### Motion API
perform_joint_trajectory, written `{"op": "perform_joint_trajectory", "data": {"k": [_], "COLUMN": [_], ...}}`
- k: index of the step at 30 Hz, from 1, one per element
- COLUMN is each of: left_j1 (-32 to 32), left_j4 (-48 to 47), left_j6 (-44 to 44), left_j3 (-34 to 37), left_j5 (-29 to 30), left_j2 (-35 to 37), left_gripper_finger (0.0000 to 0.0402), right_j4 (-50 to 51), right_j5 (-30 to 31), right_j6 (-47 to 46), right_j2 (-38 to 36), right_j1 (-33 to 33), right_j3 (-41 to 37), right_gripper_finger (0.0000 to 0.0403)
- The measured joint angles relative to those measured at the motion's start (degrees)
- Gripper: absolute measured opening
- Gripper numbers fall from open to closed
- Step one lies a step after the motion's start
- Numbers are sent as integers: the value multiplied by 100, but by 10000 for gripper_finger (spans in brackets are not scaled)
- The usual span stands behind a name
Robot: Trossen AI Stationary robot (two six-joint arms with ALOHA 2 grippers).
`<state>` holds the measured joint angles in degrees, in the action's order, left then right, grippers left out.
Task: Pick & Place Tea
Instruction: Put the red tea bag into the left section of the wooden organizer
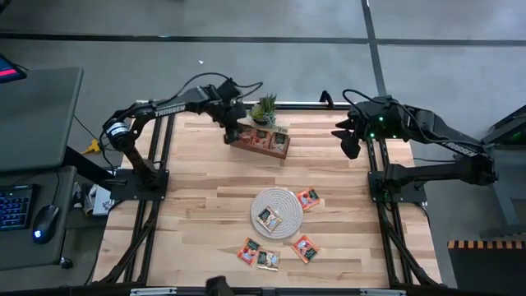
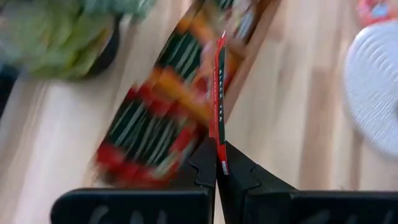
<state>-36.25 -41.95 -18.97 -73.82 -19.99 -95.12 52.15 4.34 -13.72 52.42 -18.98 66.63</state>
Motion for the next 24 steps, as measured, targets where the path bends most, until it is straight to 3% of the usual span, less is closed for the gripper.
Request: {"op": "perform_joint_trajectory", "data": {"k": [13,24], "left_j1": [-282,-275], "left_j4": [-282,-206], "left_j6": [-1362,-1575], "left_j3": [2,2], "left_j5": [411,405], "left_j2": [25,-464], "left_gripper_finger": [0,0], "right_j4": [-294,-385], "right_j5": [260,349], "right_j6": [-150,-228], "right_j2": [0,0], "right_j1": [0,2], "right_j3": [0,0], "right_gripper_finger": [149,150]}}
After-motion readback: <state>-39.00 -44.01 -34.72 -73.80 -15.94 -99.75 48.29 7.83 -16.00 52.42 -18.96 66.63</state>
